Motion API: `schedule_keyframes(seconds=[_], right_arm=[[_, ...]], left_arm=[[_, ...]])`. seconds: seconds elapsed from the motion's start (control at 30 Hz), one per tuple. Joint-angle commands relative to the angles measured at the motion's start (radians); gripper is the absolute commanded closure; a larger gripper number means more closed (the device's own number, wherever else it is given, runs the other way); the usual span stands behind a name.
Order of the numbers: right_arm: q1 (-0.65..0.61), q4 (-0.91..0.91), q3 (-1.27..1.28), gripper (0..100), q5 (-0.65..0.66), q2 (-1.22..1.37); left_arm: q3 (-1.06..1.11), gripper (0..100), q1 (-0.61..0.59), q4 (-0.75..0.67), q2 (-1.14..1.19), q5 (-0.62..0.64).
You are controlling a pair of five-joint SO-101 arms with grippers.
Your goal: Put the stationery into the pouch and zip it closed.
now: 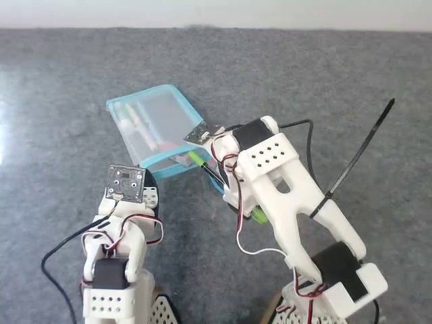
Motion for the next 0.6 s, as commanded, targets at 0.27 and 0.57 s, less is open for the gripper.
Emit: schedule_keyframes(seconds=[0.27, 0.57], right_arm=[[-0.002, 0.044, 0.026, 99.1, 0.035, -0.067], [-0.005, 0.044, 0.012, 99.1, 0.037, -0.065]], left_arm=[[-0.005, 99, -0.002, -0.035, -0.002, 0.011], [-0.005, 99, -0.002, -0.035, -0.002, 0.011]])
